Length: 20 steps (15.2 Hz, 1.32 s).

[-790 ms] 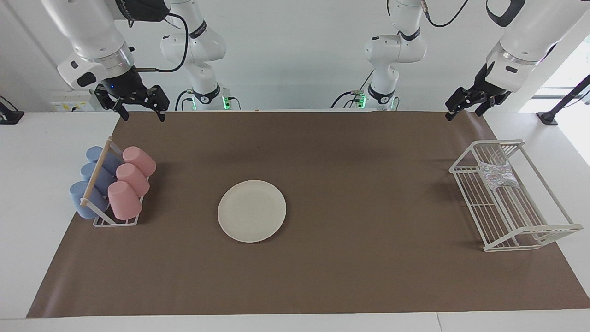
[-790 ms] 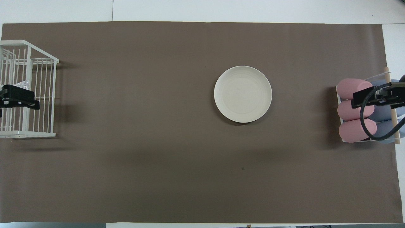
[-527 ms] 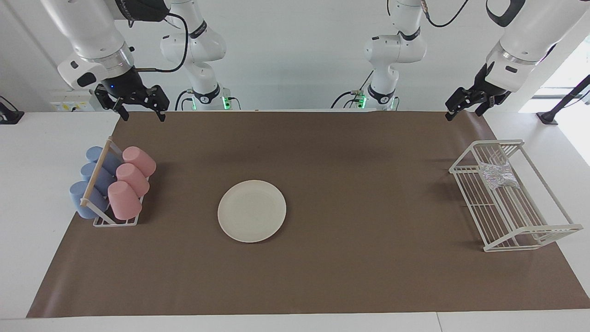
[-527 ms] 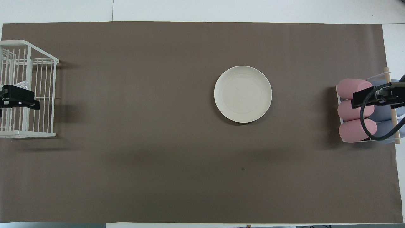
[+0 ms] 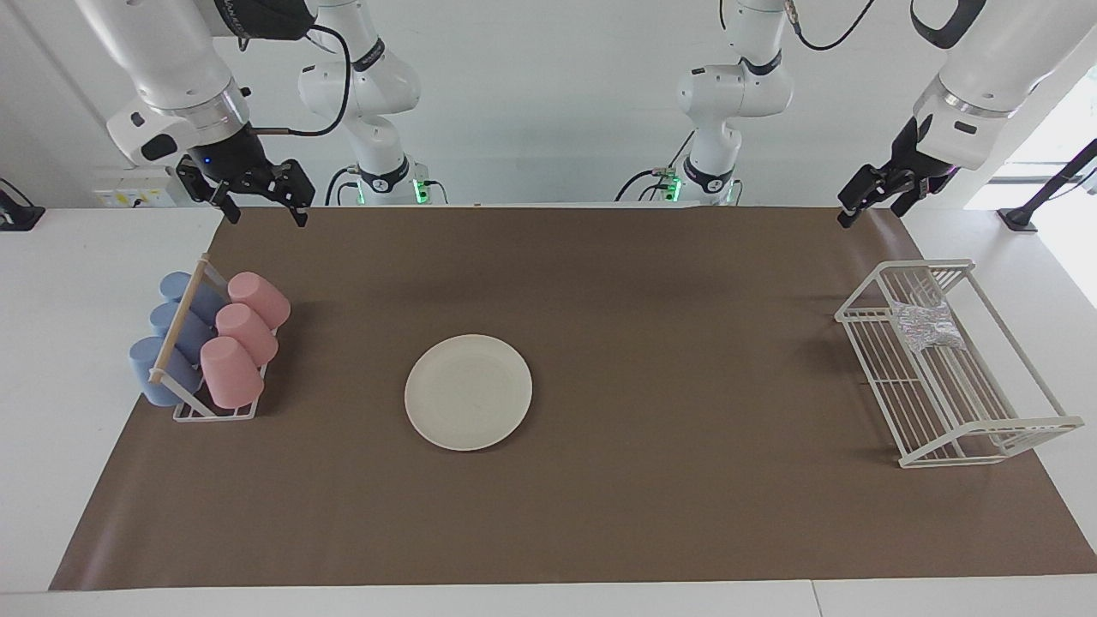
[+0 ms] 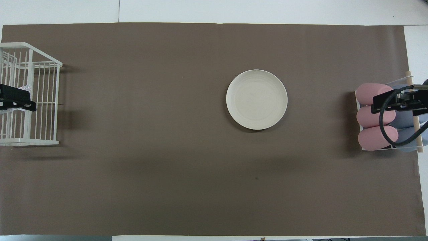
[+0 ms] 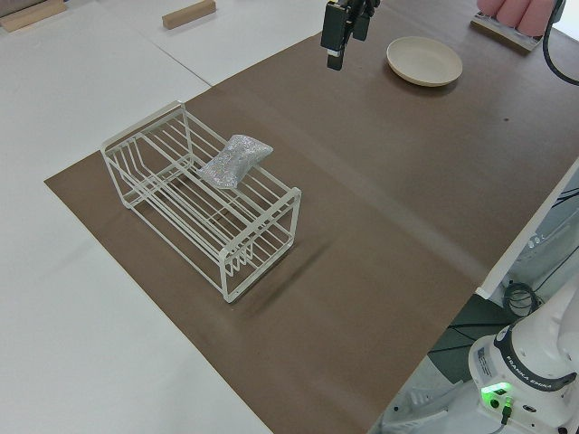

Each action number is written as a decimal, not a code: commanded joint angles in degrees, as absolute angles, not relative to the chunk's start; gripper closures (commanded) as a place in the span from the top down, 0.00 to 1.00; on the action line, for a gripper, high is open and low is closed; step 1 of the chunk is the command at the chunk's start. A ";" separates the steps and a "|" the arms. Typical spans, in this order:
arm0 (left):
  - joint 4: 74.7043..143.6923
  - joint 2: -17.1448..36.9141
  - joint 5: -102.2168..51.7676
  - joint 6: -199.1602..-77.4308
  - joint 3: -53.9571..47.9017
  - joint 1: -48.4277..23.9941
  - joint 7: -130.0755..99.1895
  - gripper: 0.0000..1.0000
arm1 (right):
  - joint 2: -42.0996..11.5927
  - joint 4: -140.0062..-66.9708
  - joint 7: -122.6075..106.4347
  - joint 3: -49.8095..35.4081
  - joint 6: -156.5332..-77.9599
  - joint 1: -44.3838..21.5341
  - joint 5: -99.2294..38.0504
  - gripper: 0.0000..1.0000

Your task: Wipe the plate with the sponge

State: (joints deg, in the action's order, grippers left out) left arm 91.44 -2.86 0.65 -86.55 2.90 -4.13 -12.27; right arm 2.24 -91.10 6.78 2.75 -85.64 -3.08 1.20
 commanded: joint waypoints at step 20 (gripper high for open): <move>98.26 18.72 50.45 -96.42 2.64 -10.81 -25.22 0.85 | 4.57 -94.04 87.45 1.23 -87.28 -14.05 0.09 1.00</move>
